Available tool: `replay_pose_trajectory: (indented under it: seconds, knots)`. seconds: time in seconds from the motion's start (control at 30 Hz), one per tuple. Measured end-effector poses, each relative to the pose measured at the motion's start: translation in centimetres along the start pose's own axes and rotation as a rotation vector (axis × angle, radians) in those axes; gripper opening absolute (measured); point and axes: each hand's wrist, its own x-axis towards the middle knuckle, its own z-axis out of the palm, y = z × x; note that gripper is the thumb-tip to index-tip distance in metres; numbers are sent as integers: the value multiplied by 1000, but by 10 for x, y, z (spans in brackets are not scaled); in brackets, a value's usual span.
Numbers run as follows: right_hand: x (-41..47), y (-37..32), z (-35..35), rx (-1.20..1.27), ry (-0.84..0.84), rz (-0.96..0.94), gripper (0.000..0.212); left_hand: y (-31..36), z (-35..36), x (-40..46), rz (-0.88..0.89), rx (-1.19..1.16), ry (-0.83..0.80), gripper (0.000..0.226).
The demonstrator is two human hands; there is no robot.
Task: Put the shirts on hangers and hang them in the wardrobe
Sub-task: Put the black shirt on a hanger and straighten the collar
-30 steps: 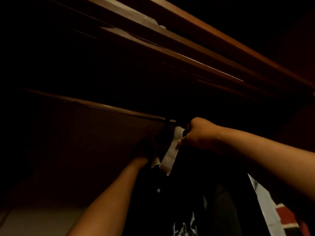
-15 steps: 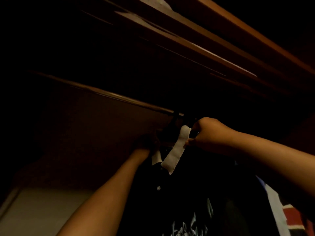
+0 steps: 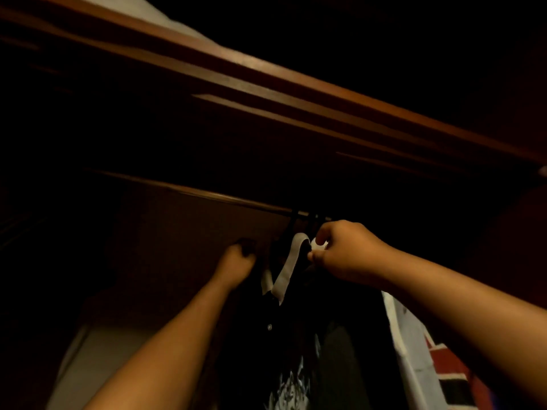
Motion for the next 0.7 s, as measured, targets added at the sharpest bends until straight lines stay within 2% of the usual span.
replay_pose_trajectory:
  seconds: [0.1, 0.27, 0.4, 0.5, 0.6, 0.7]
  knots:
    - [-24, 4, -12, 76, 17, -36, 28, 14, -14, -38, 69, 41, 81, 40]
    - [-83, 20, -28, 274, 36, -126, 20, 44, -28, -132, 100, 167, 193, 30]
    - [-155, 37, 6, 616, -23, -144, 14, 50, -24, -235, -5, 206, 230, 26]
    - [-226, 44, 69, 801, -165, -44, 14, 31, -5, -331, -150, 206, 197, 25]
    - [-312, 41, 144, 823, -415, 79, 21, -8, 17, -446, -370, 199, 163, 25]
    - [-401, 27, 200, 799, -698, 117, 26, -43, 32, -565, -596, 205, 175, 23]
